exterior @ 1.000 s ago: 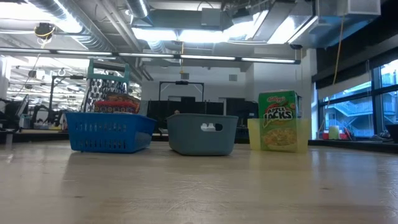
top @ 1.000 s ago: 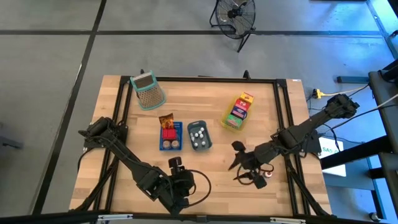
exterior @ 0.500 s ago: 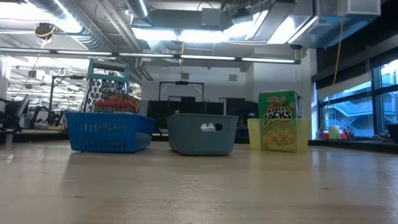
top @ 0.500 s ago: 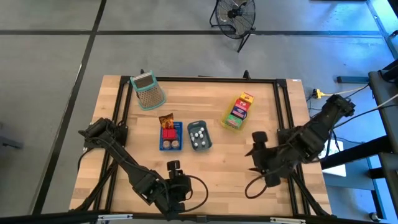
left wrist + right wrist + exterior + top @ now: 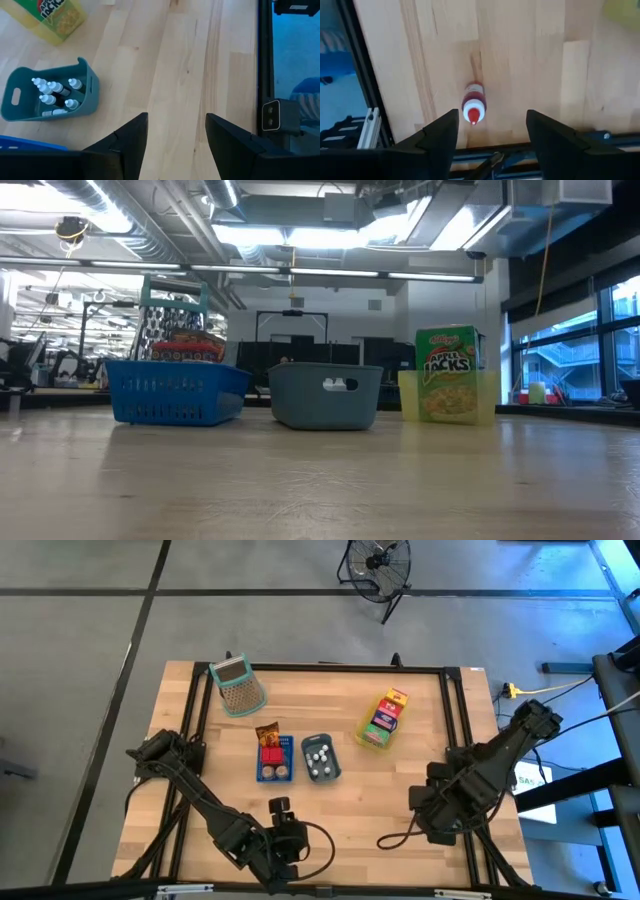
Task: Pick & Place Kitchen Items
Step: Put the red food coloring bottle into the gray bin
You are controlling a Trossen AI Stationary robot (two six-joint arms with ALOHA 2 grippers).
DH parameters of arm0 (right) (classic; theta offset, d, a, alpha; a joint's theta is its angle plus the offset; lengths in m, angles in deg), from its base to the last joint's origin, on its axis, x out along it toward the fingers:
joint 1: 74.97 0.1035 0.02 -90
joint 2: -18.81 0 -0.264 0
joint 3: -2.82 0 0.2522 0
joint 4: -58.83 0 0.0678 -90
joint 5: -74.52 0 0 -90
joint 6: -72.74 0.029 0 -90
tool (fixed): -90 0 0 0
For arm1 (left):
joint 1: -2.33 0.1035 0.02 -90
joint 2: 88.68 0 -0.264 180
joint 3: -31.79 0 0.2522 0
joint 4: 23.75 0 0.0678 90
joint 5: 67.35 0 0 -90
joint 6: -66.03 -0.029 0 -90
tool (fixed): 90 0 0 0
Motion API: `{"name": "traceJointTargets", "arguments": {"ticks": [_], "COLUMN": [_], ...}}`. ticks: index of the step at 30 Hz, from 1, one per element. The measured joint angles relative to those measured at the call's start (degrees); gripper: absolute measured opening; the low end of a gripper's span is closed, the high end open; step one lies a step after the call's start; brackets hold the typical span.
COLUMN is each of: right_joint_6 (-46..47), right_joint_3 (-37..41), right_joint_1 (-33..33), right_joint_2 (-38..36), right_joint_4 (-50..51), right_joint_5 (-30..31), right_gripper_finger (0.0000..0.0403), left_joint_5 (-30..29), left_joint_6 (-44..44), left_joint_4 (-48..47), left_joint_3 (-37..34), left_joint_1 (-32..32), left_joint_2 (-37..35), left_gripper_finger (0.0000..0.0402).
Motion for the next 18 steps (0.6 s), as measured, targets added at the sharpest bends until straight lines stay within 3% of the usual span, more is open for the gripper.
{"name": "traceJointTargets", "arguments": {"ticks": [9, 18], "right_joint_6": [5.06, 7.30], "right_joint_3": [0.03, 0.03], "right_joint_1": [0.08, 2.29], "right_joint_2": [1.61, 1.61], "right_joint_4": [0.94, -0.12], "right_joint_5": [-1.47, -2.09], "right_gripper_finger": [0.0229, 0.0229], "left_joint_5": [-0.70, -8.75], "left_joint_6": [2.26, 2.13], "left_joint_4": [1.81, 7.92], "left_joint_3": [0.00, 0.02], "left_joint_1": [-0.22, -0.24], "left_joint_2": [0.00, 3.55], "left_gripper_finger": [0.0194, 0.0194]}}
